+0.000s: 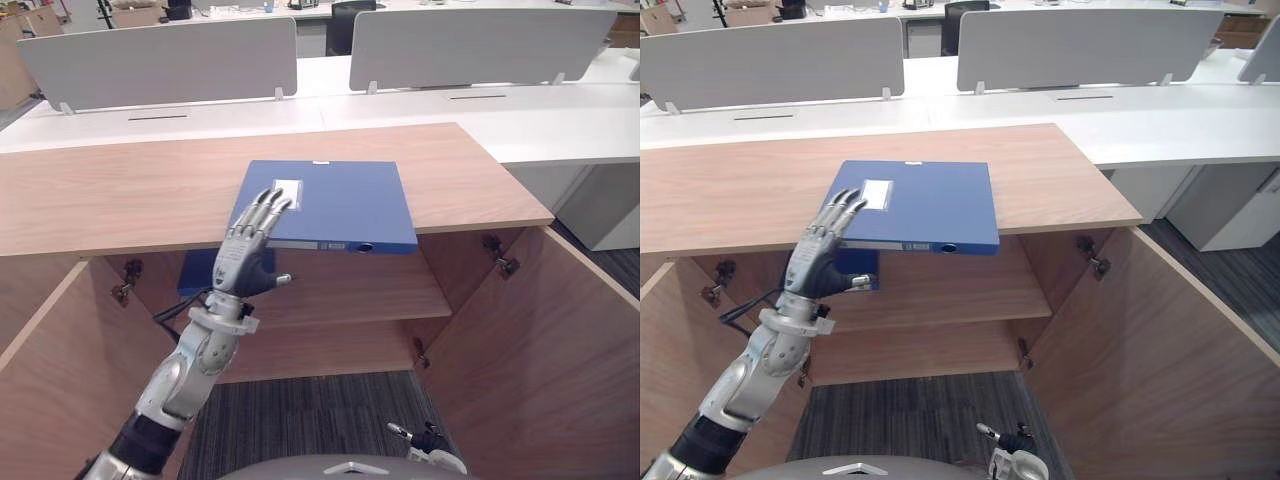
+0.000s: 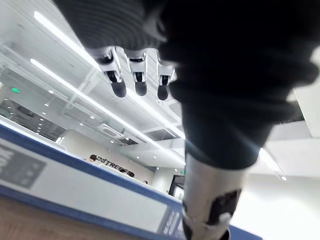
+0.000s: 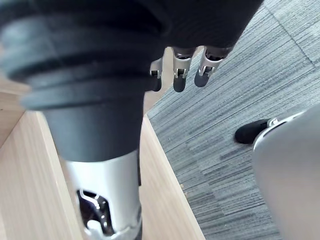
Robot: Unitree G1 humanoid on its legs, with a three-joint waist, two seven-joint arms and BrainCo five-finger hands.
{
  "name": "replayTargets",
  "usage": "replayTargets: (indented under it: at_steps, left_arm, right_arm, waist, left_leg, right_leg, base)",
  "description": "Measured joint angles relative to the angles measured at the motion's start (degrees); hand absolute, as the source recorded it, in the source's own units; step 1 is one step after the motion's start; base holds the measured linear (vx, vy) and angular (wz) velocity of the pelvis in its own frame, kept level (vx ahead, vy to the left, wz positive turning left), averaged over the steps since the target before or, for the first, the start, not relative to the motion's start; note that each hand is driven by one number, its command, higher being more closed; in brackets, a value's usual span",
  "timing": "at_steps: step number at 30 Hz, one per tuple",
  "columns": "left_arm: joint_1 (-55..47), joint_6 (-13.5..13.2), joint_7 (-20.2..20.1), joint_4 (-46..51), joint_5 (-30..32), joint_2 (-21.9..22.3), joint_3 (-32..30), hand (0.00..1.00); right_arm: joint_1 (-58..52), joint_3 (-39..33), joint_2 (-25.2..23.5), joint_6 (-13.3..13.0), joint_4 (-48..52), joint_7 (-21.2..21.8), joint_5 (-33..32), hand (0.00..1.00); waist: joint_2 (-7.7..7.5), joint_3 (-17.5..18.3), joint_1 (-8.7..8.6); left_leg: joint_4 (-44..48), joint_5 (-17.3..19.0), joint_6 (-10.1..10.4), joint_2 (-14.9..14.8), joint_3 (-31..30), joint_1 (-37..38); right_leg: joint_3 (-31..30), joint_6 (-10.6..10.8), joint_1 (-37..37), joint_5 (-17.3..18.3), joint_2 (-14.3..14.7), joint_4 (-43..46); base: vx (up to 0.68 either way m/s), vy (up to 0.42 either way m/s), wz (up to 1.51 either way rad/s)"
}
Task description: Walk over to the cabinet, pick up the folder, carry it to the office cabinet, place the folder inside the office cabinet, then close the office cabinet door
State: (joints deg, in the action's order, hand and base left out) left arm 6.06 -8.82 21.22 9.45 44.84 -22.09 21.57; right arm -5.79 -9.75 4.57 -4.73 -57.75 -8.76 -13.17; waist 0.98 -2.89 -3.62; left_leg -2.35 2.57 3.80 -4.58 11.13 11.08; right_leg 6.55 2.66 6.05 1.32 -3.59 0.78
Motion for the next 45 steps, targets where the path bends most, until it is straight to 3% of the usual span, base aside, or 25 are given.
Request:
replayTargets:
  at_steps: [9,13,14,19,29,40,45]
  left_arm:
    - [6.2,5.0,0.0,-8.8,9.8,0.2,1.6,0.0]
    - [8.6,6.4,0.0,-9.7,12.8,0.4,2.5,0.0]
    - [9.7,6.5,0.1,-10.4,13.9,0.4,2.8,1.0]
    - [12.0,7.5,-0.2,-12.0,16.5,0.7,3.1,1.0]
    - [13.8,7.6,1.9,-12.1,17.3,1.7,2.9,1.0]
    - [9.9,7.3,2.3,-5.4,15.9,5.4,0.7,1.0]
    - [4.2,4.3,2.4,0.7,11.4,6.9,1.0,1.0]
  right_arm:
    - [-0.6,-0.7,1.5,1.5,-3.0,0.0,0.0,0.0]
    - [-0.6,-1.4,1.6,1.7,-3.9,0.0,-0.1,0.0]
    - [-0.7,-1.7,1.6,1.7,-3.9,0.0,-0.1,0.0]
    - [-0.1,-2.2,2.0,2.1,-3.9,0.0,-0.9,0.0]
    - [-0.2,-2.4,1.8,2.2,-3.9,0.0,-3.4,0.0]
    - [-0.3,-2.9,1.7,2.2,-3.9,0.0,-3.4,0.0]
    - [-0.4,-2.6,1.7,2.2,-3.9,0.0,-3.2,0.0]
  waist:
    - [0.0,-0.9,-3.1]
    - [0.09,-1.0,-3.53]
    - [0.19,-1.2,-3.75]
    - [1.06,-1.7,-4.65]
    - [1.12,-1.8,-5.41]
    - [1.59,-2.0,-5.7]
    - [1.58,-2.0,-5.34]
  left_leg:
    - [-0.8,0.6,0.0,0.3,0.2,-0.1]
    - [-0.8,0.9,-0.1,0.4,0.6,-0.9]
    - [-0.8,1.0,-0.2,0.5,0.8,-0.9]
    - [-0.8,1.4,-0.3,0.9,1.5,-0.9]
    - [-0.8,1.7,-0.4,1.1,1.5,-0.9]
    - [-0.8,1.7,-0.4,1.1,1.4,-0.9]
    - [-0.8,1.7,-0.4,1.1,1.3,-0.7]
  right_leg:
    - [-1.4,0.3,-0.1,-1.8,0.2,-2.9]
    - [-1.9,0.4,-0.3,-2.4,0.1,-4.2]
    - [-2.0,0.4,-0.3,-2.5,0.1,-4.4]
    - [-2.6,0.4,-0.3,-2.9,-0.2,-5.3]
    - [-2.6,0.4,-0.3,-2.9,-0.4,-5.4]
    - [-2.4,0.4,-0.2,-2.9,-0.4,-5.4]
    - [-2.3,0.4,0.0,-2.9,-0.4,-5.4]
  base:
    - [0.04,0.014,-0.11]
    - [0.02,0.005,-0.06]
    - [0.03,0.006,-0.04]
    - [0.01,0.004,-0.08]
    - [-0.01,-0.005,0.0]
    - [0.0,0.0,0.0]
    - [0.0,0.0,0.0]
